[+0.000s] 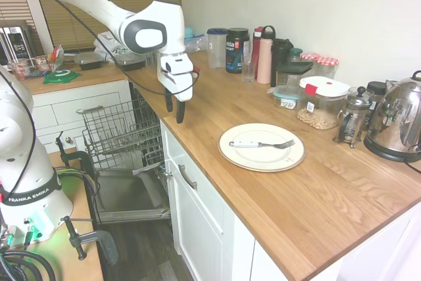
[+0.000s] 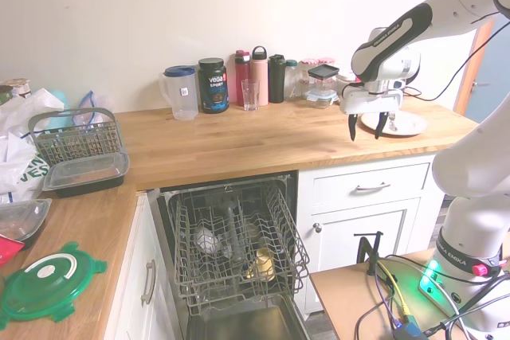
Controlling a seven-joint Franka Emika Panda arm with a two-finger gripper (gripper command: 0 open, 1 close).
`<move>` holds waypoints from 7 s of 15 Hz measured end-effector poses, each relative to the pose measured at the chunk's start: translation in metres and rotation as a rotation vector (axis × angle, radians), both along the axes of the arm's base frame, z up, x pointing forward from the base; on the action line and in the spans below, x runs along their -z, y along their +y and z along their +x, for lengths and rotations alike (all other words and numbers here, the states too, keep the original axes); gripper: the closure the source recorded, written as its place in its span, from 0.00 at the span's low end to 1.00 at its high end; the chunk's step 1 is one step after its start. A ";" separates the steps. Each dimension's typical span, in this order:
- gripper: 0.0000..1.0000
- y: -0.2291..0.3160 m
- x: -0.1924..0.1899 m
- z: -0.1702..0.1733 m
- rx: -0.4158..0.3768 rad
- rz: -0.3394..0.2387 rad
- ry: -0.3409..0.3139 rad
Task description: Put the fork in the dishwasher
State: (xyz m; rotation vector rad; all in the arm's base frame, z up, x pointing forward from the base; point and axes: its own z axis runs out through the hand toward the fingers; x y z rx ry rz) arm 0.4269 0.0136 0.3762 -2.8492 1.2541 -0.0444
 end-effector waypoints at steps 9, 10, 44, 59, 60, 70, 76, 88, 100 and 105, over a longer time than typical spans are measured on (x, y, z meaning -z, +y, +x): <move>0.00 -0.041 -0.017 0.012 0.120 0.055 -0.067; 0.00 -0.054 -0.019 0.014 0.140 0.068 -0.074; 1.00 -0.221 0.024 0.136 0.543 0.092 -0.151; 1.00 -0.218 -0.016 0.124 0.537 0.084 -0.240; 1.00 -0.215 -0.035 0.113 0.537 0.091 -0.273; 1.00 0.104 -0.017 -0.044 0.329 -0.038 -0.440; 1.00 0.293 0.051 -0.179 0.263 -0.171 -0.480; 1.00 0.449 0.147 -0.222 0.021 -0.297 -0.274; 0.00 0.564 0.269 -0.104 -0.028 -0.177 -0.182; 0.00 0.526 0.257 -0.145 -0.006 -0.144 -0.312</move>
